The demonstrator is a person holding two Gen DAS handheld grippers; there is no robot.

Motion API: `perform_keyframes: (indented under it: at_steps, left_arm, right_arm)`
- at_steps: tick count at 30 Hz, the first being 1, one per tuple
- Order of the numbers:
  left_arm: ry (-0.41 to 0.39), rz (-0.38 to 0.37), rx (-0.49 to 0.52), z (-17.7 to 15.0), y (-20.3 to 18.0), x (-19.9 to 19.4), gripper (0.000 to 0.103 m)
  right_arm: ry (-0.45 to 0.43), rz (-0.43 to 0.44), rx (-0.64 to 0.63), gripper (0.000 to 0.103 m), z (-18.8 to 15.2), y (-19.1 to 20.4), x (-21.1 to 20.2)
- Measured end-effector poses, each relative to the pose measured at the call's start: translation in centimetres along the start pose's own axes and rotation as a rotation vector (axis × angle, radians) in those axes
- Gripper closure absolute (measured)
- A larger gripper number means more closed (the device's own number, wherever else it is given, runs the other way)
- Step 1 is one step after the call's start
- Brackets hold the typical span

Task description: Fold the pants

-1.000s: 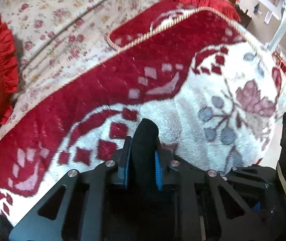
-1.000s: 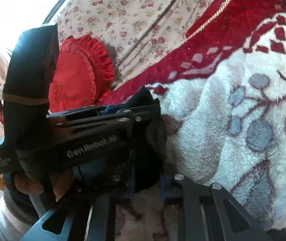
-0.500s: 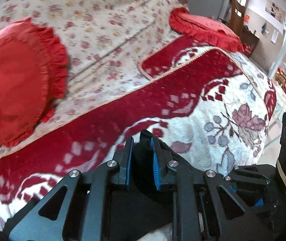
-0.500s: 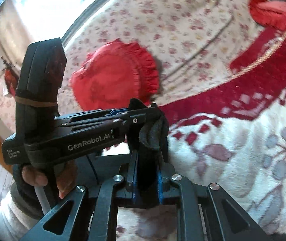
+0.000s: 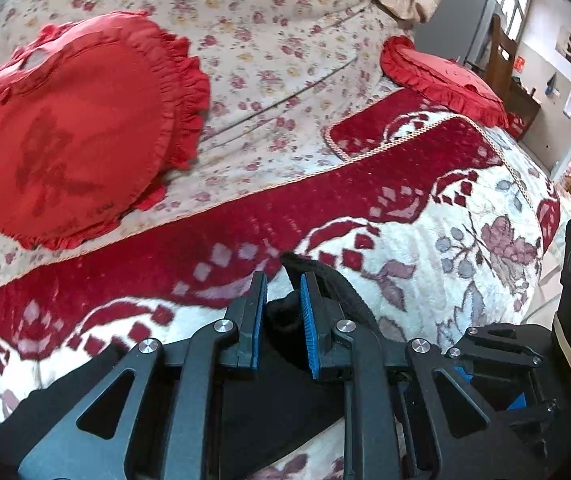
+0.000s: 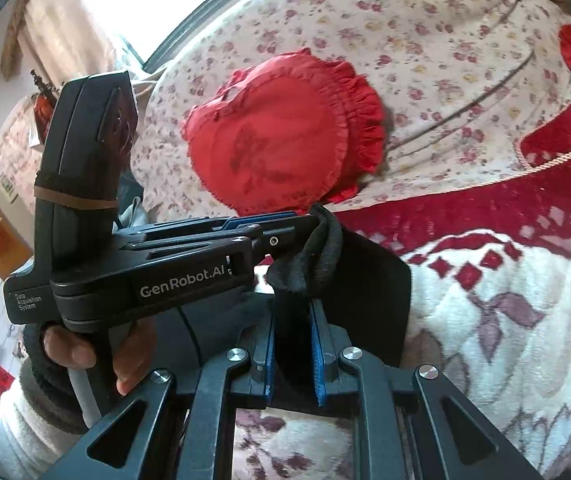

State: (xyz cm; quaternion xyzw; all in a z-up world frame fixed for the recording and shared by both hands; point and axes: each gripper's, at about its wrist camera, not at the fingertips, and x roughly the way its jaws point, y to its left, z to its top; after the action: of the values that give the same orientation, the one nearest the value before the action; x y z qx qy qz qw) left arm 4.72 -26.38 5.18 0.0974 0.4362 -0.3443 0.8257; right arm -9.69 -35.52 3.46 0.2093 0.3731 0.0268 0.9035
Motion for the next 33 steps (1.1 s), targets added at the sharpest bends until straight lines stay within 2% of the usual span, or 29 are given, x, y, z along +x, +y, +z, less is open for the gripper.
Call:
perform_keyframes:
  at_steps: [18,33]
  left_arm:
    - [-0.005,0.071,-0.134,-4.0,7.1,-2.9,0.087]
    - [0.050,0.097,-0.248,-7.4,11.6,-1.0,0.087]
  right_arm:
    - [0.112,0.072,-0.082,0.089,0.1,5.7,5.8]
    - [0.242,0.112,-0.086,0.089,-1.6,6.6,11.9]
